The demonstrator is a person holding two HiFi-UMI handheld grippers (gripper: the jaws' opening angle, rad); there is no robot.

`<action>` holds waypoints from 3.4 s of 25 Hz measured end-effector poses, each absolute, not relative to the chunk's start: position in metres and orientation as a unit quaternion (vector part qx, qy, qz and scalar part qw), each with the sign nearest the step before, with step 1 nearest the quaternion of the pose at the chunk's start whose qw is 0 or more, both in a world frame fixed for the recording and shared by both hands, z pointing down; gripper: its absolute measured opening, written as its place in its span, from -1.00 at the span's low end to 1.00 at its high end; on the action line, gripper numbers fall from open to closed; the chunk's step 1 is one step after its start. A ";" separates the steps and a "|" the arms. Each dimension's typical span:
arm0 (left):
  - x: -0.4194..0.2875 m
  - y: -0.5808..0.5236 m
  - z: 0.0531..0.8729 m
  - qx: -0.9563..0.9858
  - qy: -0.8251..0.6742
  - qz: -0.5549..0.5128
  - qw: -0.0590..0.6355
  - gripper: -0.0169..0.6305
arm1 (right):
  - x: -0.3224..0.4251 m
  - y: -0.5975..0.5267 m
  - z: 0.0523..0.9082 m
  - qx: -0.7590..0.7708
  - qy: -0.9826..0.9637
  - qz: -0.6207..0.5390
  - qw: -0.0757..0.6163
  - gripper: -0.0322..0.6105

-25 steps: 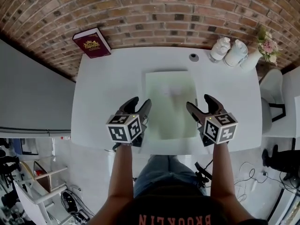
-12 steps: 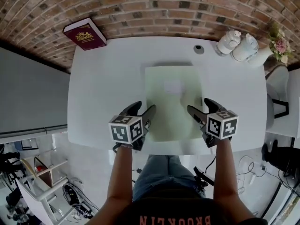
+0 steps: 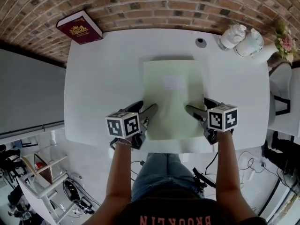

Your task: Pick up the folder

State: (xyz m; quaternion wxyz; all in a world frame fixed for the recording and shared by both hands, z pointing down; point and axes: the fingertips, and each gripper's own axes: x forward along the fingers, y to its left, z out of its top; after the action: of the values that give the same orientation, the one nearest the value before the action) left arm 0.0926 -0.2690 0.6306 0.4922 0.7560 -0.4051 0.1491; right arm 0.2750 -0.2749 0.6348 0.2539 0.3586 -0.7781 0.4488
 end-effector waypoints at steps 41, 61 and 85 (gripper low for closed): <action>0.080 -0.278 0.537 0.802 -0.412 0.108 0.418 -0.04 | 0.258 -0.270 0.538 0.404 -0.804 0.383 0.210 0.25; 0.080 -0.291 0.422 0.862 -0.429 0.032 0.268 -0.04 | 0.259 -0.282 0.424 0.439 -0.855 0.249 0.123 0.22; 0.092 -0.288 0.316 0.900 -0.430 -0.041 0.062 -0.04 | 0.272 -0.283 0.320 0.470 -0.880 0.055 0.036 0.19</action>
State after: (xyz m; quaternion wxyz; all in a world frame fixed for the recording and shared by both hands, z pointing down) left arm 0.0925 -0.2883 0.3163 0.0618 0.8996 -0.4304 -0.0411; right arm 0.2723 -0.2831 0.3196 0.0356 0.4699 -0.8802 0.0555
